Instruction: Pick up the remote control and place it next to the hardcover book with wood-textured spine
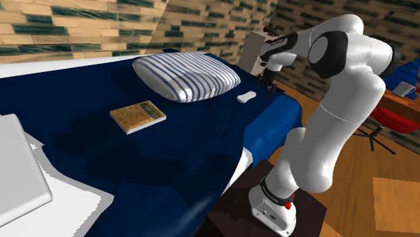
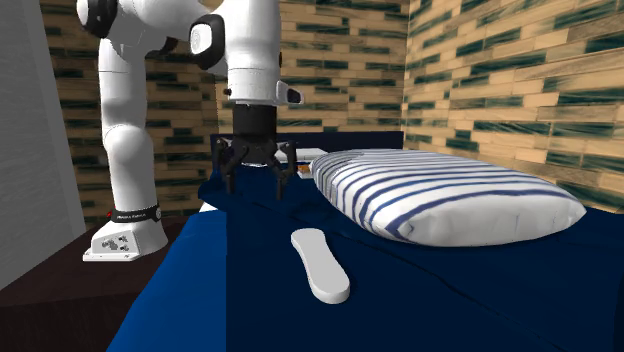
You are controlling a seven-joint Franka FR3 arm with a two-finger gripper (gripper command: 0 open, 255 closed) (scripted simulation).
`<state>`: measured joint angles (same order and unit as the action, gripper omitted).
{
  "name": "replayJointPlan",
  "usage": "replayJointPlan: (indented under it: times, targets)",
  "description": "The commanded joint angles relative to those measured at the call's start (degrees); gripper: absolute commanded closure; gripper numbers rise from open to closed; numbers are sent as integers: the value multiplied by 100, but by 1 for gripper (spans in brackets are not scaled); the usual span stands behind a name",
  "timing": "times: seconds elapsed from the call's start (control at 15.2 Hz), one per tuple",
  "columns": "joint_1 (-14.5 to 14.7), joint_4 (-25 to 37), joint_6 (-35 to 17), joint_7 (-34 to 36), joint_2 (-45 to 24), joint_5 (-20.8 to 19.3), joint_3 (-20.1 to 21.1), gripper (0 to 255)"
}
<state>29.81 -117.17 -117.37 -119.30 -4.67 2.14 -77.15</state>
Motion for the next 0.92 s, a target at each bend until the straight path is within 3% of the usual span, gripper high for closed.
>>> replayJointPlan:
  times: [0.0,0.07,0.13,0.46,0.53,0.86]
  targets:
    - [-709,489,103,-1517,-1390,1728,328,0]
    - [-1384,716,103,-1665,-1465,1722,1006,0]
    - [-1726,967,179,-1975,-1765,1968,1269,0]
    - [-3042,2322,553,-3050,-2964,2680,2313,0]
    - [-3218,2569,619,-3183,-3147,2754,2452,0]
    - [-3256,2393,336,-3267,-3295,2892,2563,0]
